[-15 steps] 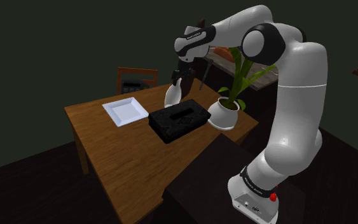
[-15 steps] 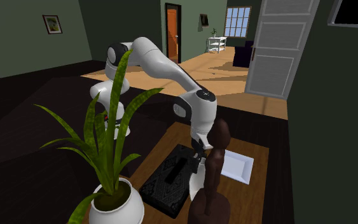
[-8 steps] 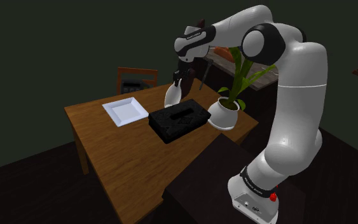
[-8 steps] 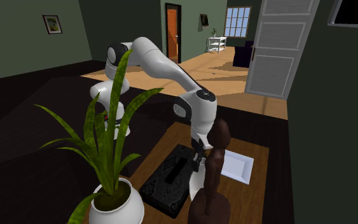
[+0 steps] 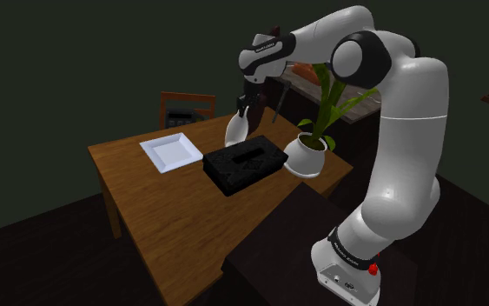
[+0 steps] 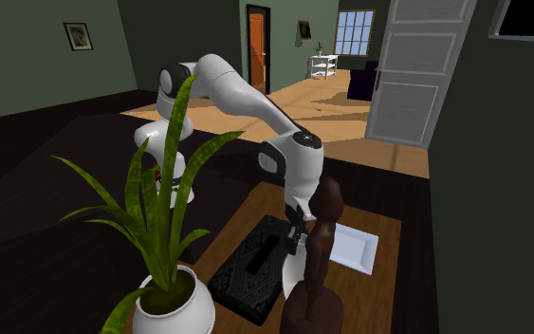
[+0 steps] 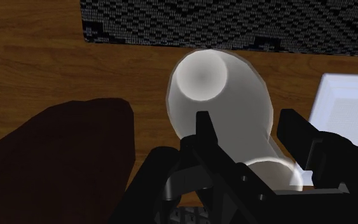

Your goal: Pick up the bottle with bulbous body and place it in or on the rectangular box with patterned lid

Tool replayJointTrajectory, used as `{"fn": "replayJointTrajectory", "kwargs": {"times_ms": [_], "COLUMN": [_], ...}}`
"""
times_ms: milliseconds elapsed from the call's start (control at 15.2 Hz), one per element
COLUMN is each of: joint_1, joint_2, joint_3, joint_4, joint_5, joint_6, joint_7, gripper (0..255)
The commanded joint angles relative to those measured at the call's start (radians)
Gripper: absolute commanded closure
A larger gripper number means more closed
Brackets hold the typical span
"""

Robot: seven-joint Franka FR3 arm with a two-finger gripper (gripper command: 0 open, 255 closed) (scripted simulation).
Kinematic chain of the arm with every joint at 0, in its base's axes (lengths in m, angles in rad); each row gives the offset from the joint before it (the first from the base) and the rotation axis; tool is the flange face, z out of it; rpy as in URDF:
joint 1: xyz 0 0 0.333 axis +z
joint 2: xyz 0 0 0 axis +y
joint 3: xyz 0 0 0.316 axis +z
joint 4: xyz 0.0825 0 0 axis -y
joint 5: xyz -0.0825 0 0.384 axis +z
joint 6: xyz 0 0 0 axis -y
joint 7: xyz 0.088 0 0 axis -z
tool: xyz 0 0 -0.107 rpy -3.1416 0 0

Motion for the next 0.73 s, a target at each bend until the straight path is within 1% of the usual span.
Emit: {"fn": "replayJointTrajectory", "kwargs": {"times_ms": [0, 660], "joint_1": [0.001, 0.004], "joint_2": [-0.012, -0.067], "joint_3": [-0.001, -0.008], "joint_4": [0.007, 0.06], "joint_5": [-0.003, -0.015], "joint_6": [-0.018, -0.126], "joint_7": [0.002, 0.01], "gripper": [255, 255]}}
